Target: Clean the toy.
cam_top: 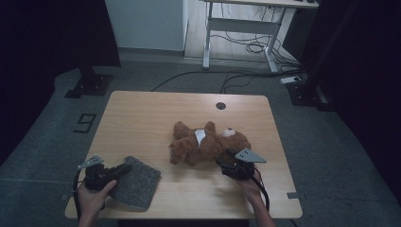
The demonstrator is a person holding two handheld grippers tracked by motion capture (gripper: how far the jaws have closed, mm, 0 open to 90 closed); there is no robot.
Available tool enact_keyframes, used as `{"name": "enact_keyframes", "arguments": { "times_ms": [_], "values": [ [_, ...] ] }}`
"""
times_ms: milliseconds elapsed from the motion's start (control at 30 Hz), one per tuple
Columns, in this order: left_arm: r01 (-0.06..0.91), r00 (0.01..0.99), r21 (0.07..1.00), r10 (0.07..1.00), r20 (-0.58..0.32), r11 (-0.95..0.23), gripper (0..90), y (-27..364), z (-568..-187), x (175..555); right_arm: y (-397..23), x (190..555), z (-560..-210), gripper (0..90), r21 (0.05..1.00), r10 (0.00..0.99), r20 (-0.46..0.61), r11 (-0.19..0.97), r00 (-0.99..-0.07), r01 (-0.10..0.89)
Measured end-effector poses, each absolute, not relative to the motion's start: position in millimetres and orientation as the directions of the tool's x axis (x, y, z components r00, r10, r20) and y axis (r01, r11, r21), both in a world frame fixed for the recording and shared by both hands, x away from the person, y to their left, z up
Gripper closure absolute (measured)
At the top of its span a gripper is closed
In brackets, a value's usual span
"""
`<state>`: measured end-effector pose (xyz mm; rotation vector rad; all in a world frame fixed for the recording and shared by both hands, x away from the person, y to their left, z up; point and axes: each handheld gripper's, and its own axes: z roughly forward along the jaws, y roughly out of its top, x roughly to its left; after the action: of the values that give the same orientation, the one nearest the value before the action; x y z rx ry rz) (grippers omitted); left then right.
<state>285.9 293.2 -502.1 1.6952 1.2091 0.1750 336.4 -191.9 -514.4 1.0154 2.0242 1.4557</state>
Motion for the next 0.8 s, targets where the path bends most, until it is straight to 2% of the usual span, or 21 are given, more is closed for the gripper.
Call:
{"name": "enact_keyframes", "arguments": {
  "times_ms": [300, 500, 600, 733, 800],
  "values": [
    [0.611, 0.510, 0.792, 0.765, -0.393, -0.001, 77.0, 285, -491, 284, -179, 334, -504, 31.8, 0.949, 0.771, 0.042, 0.169, -0.636, 0.268],
    [0.588, 0.523, 0.809, 0.749, -0.407, 0.029, 77.2, 286, -478, 283, -162, 345, -499, 23.6, 0.938, 0.775, -0.013, 0.227, -0.632, 0.260],
    [0.574, 0.533, 0.818, 0.741, -0.409, 0.039, 77.2, 283, -469, 283, -159, 355, -503, 26.8, 0.932, 0.776, 0.008, 0.222, -0.630, 0.285],
    [0.550, 0.556, 0.835, 0.733, -0.391, 0.027, 77.2, 273, -454, 286, -156, 358, -506, 44.5, 0.917, 0.777, -0.025, 0.269, -0.628, 0.296],
    [0.536, 0.570, 0.844, 0.728, -0.381, 0.022, 77.2, 266, -443, 288, -160, 358, -504, 58.1, 0.918, 0.782, -0.001, 0.247, -0.623, 0.309]
  ]
}}
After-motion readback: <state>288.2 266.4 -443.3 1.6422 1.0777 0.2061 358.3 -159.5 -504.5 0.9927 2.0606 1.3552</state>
